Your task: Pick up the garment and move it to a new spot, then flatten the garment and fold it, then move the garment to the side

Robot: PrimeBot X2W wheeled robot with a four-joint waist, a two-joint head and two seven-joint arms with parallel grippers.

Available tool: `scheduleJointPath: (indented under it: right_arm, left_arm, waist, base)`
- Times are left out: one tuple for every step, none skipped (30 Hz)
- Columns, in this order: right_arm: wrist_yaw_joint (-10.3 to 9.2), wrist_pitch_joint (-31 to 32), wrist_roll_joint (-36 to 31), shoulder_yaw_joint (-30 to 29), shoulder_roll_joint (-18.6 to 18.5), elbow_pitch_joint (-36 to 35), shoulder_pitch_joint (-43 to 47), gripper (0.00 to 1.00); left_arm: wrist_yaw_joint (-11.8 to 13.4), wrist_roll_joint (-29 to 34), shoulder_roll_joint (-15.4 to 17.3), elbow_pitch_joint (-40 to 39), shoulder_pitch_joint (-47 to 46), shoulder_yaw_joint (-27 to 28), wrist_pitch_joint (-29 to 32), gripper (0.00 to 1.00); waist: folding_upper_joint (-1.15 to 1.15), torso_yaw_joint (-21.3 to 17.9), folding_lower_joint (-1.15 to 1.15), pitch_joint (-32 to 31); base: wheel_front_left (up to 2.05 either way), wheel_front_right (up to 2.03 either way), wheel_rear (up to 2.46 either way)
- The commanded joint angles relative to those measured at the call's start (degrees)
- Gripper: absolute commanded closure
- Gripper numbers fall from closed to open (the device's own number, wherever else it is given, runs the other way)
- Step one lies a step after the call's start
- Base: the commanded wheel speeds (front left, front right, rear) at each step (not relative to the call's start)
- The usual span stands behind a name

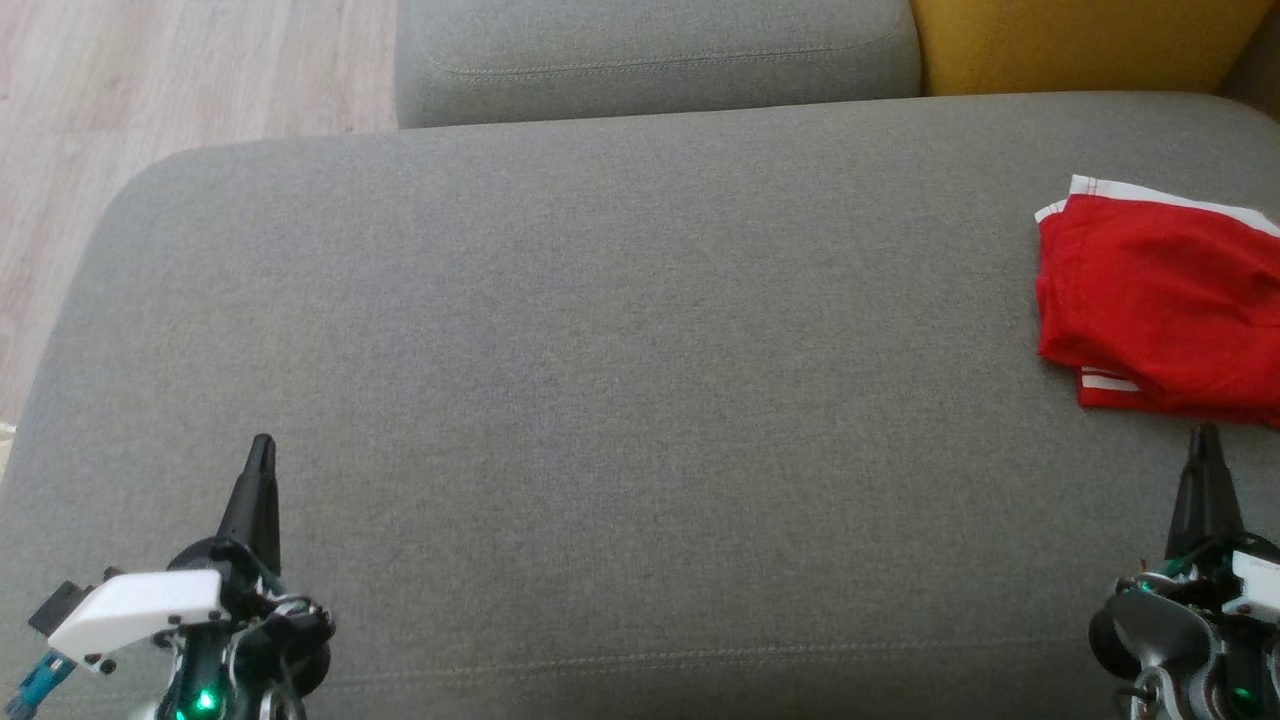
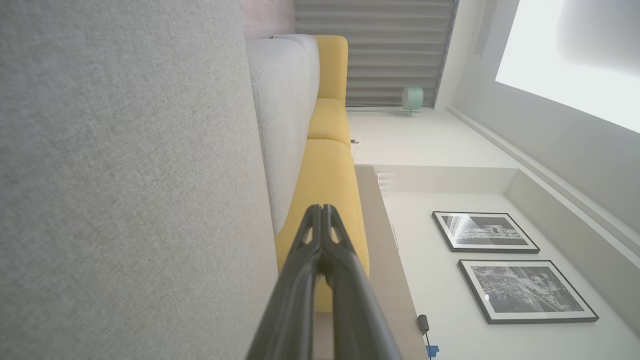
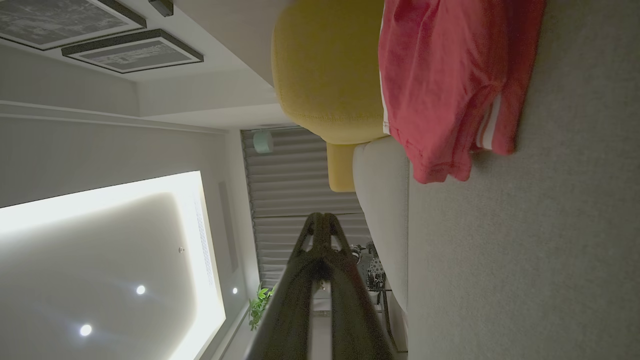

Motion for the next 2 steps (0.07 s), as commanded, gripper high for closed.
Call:
scheduleJointPath:
  right_arm:
    - [0.28, 0.25, -0.56, 1.16, -0.28, -2.26, -3.26, 1.00]
    - [0.28, 0.25, -0.57, 1.15, -0.28, -2.26, -3.26, 1.00]
  left_arm:
    - [-0.42, 0.66, 0.45, -1.48, -3.10, 1.95, 0.29, 1.00]
    - [-0.42, 0.67, 0.45, -1.48, -3.10, 1.95, 0.29, 1.00]
  waist:
    - [0.00, 0.00, 0.00, 0.00]
    - [0.00, 0.00, 0.00, 0.00]
  base:
    - [0.00, 0.00, 0.00]
    - [0.00, 0.00, 0.00]
